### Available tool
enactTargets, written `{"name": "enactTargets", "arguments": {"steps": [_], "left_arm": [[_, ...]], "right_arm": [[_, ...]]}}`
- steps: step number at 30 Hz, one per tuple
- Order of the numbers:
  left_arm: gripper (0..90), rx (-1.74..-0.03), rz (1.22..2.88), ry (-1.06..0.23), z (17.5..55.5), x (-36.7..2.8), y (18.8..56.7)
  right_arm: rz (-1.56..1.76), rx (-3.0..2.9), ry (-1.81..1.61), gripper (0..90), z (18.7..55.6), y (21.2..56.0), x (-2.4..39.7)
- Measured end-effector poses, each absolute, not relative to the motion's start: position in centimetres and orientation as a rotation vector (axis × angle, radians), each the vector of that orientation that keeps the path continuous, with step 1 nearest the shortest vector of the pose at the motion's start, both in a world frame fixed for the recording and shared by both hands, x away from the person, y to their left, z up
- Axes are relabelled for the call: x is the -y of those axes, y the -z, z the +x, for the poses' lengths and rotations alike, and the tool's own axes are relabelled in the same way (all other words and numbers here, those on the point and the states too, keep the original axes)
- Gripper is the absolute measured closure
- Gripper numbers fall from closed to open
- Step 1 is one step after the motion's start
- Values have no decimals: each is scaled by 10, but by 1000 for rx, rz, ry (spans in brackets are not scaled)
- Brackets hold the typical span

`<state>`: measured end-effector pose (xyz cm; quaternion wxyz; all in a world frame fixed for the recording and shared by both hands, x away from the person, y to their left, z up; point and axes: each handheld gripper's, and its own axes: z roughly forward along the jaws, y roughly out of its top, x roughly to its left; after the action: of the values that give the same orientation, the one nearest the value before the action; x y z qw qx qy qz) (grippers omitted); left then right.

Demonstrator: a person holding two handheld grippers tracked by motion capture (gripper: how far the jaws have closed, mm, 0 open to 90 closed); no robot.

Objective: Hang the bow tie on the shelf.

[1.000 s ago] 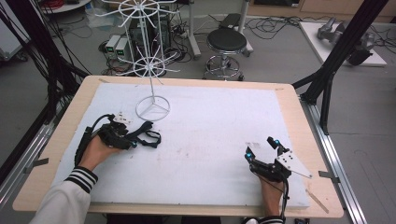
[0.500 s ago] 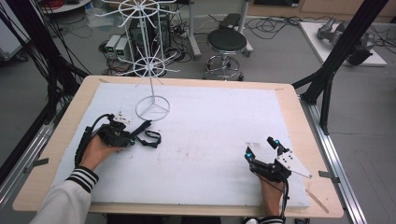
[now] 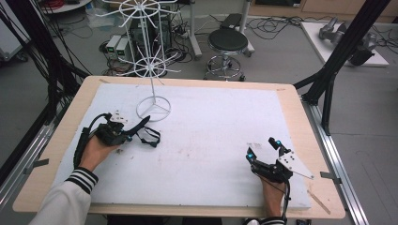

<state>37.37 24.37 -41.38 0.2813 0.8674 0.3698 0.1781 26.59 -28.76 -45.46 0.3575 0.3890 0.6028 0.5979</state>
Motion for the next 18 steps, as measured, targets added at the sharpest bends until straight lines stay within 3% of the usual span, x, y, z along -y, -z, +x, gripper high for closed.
{"name": "enactTargets", "arguments": {"steps": [18], "left_arm": [[803,-893,2249,-535,368,-245,405]], "right_arm": [[1004,-1556,-1543,92,266,455,288]]}}
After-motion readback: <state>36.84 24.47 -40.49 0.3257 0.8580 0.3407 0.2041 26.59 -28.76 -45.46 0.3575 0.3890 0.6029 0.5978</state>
